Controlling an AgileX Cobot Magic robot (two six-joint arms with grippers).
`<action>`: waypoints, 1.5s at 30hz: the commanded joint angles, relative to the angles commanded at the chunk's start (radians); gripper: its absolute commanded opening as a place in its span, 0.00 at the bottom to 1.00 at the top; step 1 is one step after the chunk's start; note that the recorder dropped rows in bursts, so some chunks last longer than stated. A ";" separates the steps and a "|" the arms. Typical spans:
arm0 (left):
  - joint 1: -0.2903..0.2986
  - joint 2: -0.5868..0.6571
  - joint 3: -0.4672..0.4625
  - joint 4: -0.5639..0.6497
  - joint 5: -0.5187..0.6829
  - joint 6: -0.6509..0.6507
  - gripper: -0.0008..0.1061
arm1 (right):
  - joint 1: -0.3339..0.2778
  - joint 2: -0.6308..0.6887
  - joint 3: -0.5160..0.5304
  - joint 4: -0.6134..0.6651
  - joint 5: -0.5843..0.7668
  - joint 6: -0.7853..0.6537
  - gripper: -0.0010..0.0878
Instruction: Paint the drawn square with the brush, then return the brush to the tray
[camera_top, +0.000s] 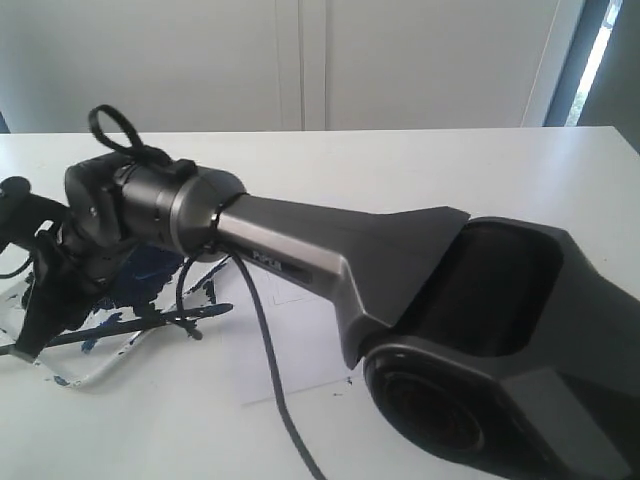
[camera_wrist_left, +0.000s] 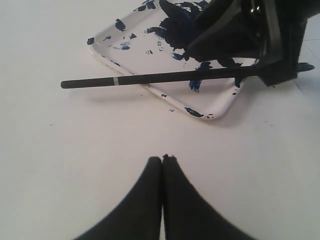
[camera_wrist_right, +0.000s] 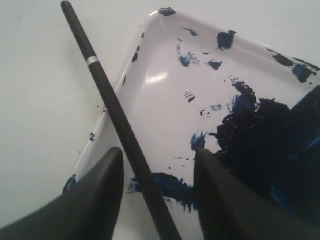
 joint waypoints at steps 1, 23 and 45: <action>0.000 0.000 0.000 0.000 0.000 0.000 0.05 | 0.007 0.008 0.000 -0.016 -0.015 0.038 0.49; 0.000 0.000 0.000 0.000 0.000 0.000 0.05 | 0.039 0.102 0.000 -0.008 -0.214 0.052 0.44; 0.000 0.000 0.000 0.000 0.000 0.000 0.05 | 0.046 0.061 -0.002 -0.008 -0.125 0.016 0.01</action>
